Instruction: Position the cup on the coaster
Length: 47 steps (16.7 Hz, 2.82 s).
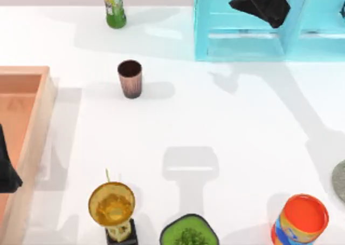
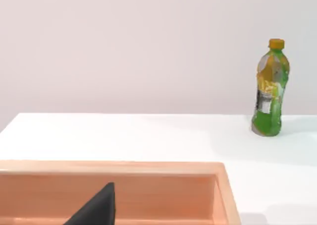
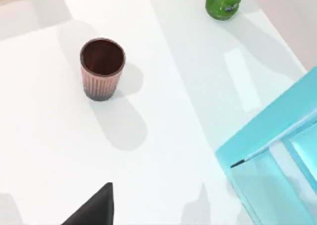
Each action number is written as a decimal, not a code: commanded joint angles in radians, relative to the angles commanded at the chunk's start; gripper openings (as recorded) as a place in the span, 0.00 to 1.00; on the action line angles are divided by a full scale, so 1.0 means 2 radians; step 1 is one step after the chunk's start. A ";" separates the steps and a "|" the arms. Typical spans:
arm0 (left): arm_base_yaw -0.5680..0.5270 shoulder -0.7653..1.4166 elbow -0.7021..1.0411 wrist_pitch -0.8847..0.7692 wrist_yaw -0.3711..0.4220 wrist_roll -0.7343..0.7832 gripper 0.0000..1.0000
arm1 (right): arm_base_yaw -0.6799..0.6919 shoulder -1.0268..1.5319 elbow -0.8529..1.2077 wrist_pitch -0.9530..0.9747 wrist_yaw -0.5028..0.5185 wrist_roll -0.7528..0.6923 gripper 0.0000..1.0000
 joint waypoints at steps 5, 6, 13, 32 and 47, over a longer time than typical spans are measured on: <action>0.000 0.000 0.000 0.000 0.000 0.000 1.00 | 0.041 0.231 0.231 -0.102 -0.050 -0.080 1.00; 0.000 0.000 0.000 0.000 0.000 0.000 1.00 | 0.048 0.270 0.270 -0.119 -0.059 -0.093 1.00; 0.000 0.000 0.000 0.000 0.000 0.000 1.00 | 0.075 0.435 0.433 -0.189 -0.093 -0.148 1.00; 0.000 0.000 0.000 0.000 0.000 0.000 1.00 | 0.126 0.578 0.555 -0.139 -0.071 -0.094 1.00; 0.000 0.000 0.000 0.000 0.000 0.000 1.00 | 0.126 0.578 0.555 -0.139 -0.071 -0.094 0.00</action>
